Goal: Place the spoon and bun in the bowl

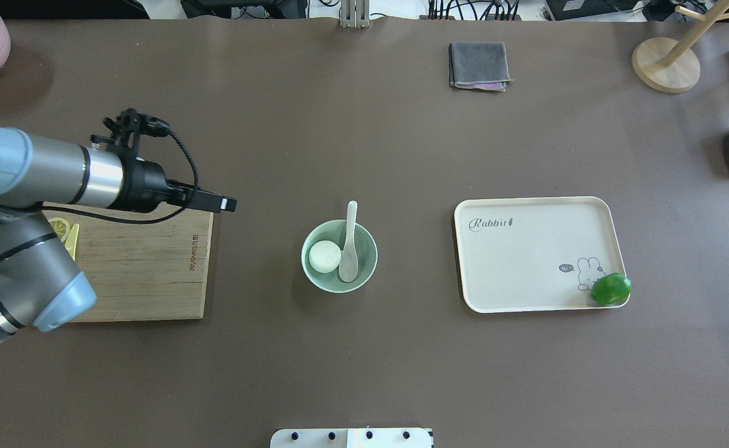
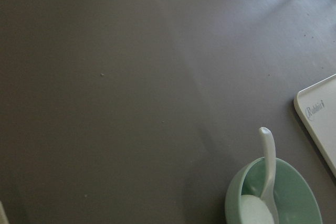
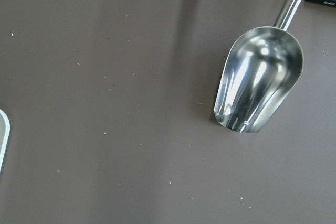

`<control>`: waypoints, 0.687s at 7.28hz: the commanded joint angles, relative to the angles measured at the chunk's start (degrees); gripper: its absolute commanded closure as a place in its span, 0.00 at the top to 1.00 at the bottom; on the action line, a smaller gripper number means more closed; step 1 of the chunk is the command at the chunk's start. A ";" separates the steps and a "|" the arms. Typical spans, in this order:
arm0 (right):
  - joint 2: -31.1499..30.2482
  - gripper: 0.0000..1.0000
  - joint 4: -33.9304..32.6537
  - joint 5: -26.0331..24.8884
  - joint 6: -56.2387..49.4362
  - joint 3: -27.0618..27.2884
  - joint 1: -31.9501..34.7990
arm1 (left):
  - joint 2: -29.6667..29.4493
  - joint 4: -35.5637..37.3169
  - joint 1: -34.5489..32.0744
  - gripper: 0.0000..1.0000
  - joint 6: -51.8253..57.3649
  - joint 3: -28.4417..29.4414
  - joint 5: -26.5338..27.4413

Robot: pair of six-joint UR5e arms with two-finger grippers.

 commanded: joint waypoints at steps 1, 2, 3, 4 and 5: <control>-0.46 1.00 3.92 0.00 0.07 -4.19 -0.03 | 10.96 2.15 -13.35 0.97 22.68 1.58 -6.59; -0.46 1.00 6.46 0.09 0.07 -6.29 0.05 | 13.20 8.00 -19.15 0.97 33.33 1.76 -7.98; -0.46 1.00 9.71 0.09 0.15 -8.32 -0.03 | 13.22 16.15 -24.08 0.97 40.49 1.42 -10.17; -0.46 1.00 12.61 0.09 0.15 -10.16 -0.03 | 13.13 24.06 -28.48 0.97 48.22 1.41 -12.28; -0.46 1.00 13.94 0.26 0.15 -11.49 -0.03 | 12.78 32.23 -32.87 0.97 56.13 1.06 -12.48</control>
